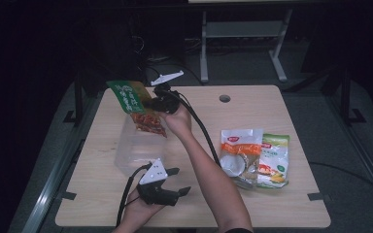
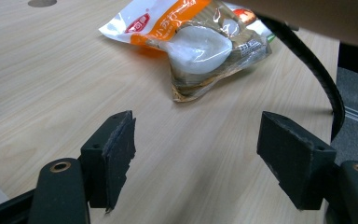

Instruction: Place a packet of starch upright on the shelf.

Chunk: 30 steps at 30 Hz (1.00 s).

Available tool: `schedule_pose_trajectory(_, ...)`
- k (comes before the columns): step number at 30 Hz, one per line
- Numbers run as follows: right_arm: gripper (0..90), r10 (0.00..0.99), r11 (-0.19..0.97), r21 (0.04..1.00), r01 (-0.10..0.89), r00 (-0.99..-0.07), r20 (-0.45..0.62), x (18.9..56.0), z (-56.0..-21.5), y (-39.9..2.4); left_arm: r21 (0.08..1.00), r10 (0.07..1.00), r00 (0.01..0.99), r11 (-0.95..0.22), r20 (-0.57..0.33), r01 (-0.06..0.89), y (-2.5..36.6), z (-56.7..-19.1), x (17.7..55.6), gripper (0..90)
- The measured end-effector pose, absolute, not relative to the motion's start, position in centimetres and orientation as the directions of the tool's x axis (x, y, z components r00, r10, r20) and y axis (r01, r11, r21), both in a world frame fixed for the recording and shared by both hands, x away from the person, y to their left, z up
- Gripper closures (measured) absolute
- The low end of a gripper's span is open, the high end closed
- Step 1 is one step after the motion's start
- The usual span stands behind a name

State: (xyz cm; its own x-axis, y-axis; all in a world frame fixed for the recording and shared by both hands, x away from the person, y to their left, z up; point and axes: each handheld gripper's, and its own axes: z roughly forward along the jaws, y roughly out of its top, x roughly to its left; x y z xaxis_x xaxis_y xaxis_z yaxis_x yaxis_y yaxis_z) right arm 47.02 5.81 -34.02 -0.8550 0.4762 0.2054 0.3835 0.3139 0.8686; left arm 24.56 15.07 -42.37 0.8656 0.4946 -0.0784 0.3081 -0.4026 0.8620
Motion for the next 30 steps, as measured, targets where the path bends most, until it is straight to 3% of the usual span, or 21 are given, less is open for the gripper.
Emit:
schedule_pose_trajectory(4, 89.8, 0.487, 0.265, 0.872, 0.411, -0.838, 0.247, 47.4, -35.1, 5.0, 0.861, 0.495, 0.866, -0.405, -0.076, 0.307, 15.0, -42.4, 24.6, 27.4)
schedule_pose_trajectory(22, 89.3, 0.517, 0.254, 0.856, 0.45, -0.811, 0.272, 47.6, -37.0, 3.3, 0.856, 0.493, 0.866, -0.413, -0.077, 0.311, 14.9, -42.5, 24.6, 27.4)
schedule_pose_trajectory(26, 81.7, 0.527, 0.282, 0.849, 0.446, -0.812, 0.252, 47.6, -36.7, 3.4, 0.855, 0.493, 0.867, -0.415, -0.075, 0.311, 14.9, -42.5, 24.6, 27.4)
schedule_pose_trajectory(27, 74.5, 0.532, 0.295, 0.844, 0.447, -0.811, 0.244, 47.6, -36.5, 3.2, 0.858, 0.496, 0.865, -0.41, -0.077, 0.311, 14.9, -42.5, 24.6, 27.4)
schedule_pose_trajectory(30, 68.6, 0.531, 0.294, 0.841, 0.454, -0.809, 0.252, 47.7, -36.3, 3.0, 0.857, 0.495, 0.866, -0.413, -0.073, 0.309, 15.0, -42.5, 24.7, 27.4)
